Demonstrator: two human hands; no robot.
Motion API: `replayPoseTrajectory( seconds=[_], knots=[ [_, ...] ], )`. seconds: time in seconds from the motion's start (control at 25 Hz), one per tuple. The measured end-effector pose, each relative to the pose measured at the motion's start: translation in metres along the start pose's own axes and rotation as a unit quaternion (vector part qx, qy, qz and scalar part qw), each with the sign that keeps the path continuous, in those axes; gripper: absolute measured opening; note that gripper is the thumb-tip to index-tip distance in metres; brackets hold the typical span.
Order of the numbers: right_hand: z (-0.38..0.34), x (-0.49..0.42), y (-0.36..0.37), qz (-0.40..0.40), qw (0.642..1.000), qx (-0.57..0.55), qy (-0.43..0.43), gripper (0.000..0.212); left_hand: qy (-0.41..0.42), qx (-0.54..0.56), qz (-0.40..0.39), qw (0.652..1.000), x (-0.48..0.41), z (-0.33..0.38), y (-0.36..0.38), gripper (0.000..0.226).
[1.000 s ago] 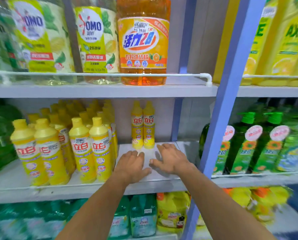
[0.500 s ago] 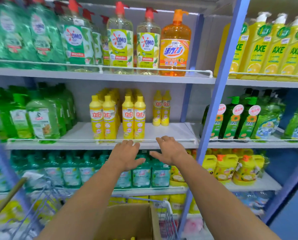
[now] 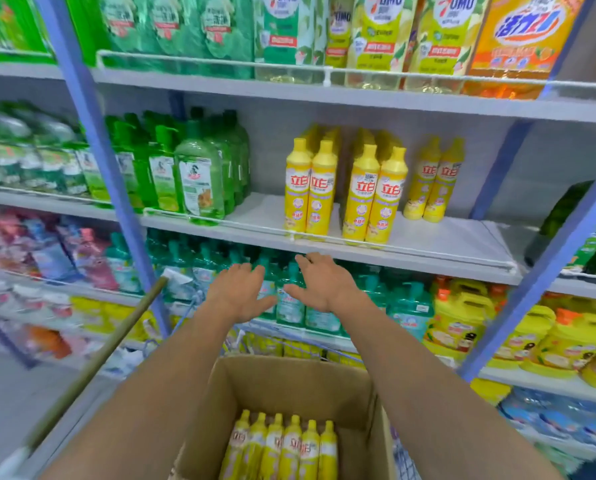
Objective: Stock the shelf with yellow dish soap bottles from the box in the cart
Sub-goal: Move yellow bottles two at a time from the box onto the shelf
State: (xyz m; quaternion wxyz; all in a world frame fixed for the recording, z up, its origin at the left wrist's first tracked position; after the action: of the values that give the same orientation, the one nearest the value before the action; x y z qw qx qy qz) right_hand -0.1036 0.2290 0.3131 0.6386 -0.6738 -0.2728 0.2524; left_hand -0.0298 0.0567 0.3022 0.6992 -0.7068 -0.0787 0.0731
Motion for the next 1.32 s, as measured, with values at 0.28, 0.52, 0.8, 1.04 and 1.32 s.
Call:
replayPoseTrajectory(
  seconds=[0.28,0.52,0.8,1.04,1.32],
  knots=[
    [0.004,-0.004,0.086,-0.039,0.998,-0.039,0.033,0.073,-0.004,0.060,-0.065,0.996,-0.003,-0.008,0.084,0.074],
    [0.002,0.035,0.220,-0.160,0.975,-0.098,0.115,0.070,-0.003,0.074,-0.193,0.978,0.022,-0.015,0.213,0.073],
    [0.014,0.086,0.348,-0.267,0.932,-0.156,0.191,0.069,0.021,0.076,-0.330,0.941,0.039,0.008,0.349,0.085],
    [0.055,0.062,0.418,-0.265,0.919,-0.178,0.232,0.062,0.016,0.091,-0.331,0.939,-0.001,0.023,0.429,0.075],
    [0.109,0.045,0.538,-0.298,0.903,-0.167,0.262,0.062,0.009,0.109,-0.324,0.940,-0.063,0.036,0.553,0.063]
  ],
)
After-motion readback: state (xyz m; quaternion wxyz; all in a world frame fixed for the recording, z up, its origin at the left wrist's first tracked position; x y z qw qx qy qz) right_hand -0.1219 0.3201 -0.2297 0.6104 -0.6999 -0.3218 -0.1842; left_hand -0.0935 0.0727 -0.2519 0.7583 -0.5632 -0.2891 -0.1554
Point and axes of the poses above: each hand's wrist, its own x-axis away from the middle knuckle, its own y-axis out of the palm, z = x × y, the point moved 1 cm from there along -x, towards the middle knuckle, and after that the axes turned 7 degrees about -y, right-handed, at the moved point
